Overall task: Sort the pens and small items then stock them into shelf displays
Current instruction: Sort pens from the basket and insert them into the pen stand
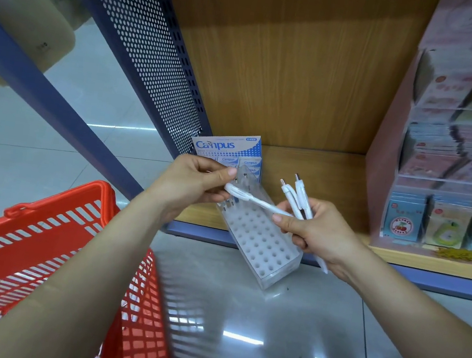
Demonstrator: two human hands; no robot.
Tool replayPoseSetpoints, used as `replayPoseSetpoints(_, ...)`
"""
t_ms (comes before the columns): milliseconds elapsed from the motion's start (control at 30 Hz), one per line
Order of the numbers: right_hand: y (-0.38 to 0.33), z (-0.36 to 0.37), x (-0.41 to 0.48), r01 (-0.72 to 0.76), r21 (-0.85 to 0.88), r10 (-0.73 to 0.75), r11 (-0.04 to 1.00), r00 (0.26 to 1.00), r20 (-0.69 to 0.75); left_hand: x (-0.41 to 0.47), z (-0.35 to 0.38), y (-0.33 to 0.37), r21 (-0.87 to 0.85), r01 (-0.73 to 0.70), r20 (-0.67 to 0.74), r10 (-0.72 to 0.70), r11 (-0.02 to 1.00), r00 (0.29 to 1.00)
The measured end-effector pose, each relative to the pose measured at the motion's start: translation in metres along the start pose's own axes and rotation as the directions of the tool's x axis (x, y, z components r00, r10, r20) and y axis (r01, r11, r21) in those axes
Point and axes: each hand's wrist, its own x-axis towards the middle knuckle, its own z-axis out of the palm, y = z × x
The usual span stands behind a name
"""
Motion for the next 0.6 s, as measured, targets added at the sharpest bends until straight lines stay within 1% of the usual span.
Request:
replayPoseSetpoints(67,0.002,0.002,0.001,0.014,0.023,-0.013,1.0,0.999,-0.033,-0.001,-0.005,0.001,0.006,0.025,0.034,-0.025,1.0,0.999)
replayPoseSetpoints(133,0.004,0.003,0.001,0.02,0.01,-0.02,1.0,0.999,-0.044,0.0,-0.005,0.002,0.029,-0.012,0.012,0.012,1.0,1.0)
replayPoseSetpoints(200,0.006,0.003,0.002,0.03,-0.032,-0.032,0.999,0.998,-0.062,0.001,-0.003,0.002,0.072,-0.087,-0.064,0.091,0.994,0.994)
replayPoseSetpoints(233,0.006,0.002,0.003,0.038,-0.07,-0.044,0.997,0.996,-0.082,0.003,-0.004,0.001,0.12,-0.132,-0.116,0.146,0.984,0.982)
replayPoseSetpoints(300,0.007,-0.002,0.005,0.055,-0.178,-0.079,0.982,0.988,-0.133,0.008,-0.009,0.002,0.289,-0.205,-0.199,0.268,0.935,0.943)
replayPoseSetpoints(367,0.008,-0.007,0.006,0.053,-0.239,-0.097,0.97,0.98,-0.175,0.011,-0.012,0.003,0.485,-0.244,-0.192,0.374,0.84,0.907)
replayPoseSetpoints(433,0.01,-0.01,0.007,0.031,-0.264,-0.086,0.964,0.976,-0.199,0.011,-0.007,0.002,0.643,-0.275,-0.12,0.449,0.715,0.885)
replayPoseSetpoints(467,0.01,-0.01,0.007,0.013,-0.28,-0.072,0.96,0.977,-0.202,0.011,-0.003,0.0,0.711,-0.302,-0.07,0.491,0.635,0.868)
replayPoseSetpoints(533,0.011,-0.008,0.007,-0.012,-0.294,-0.046,0.956,0.981,-0.191,0.013,0.005,-0.005,0.804,-0.363,0.029,0.579,0.471,0.815)
replayPoseSetpoints(600,0.012,-0.007,0.008,-0.03,-0.277,-0.018,0.96,0.986,-0.167,0.015,0.009,-0.009,0.847,-0.402,0.1,0.638,0.349,0.764)
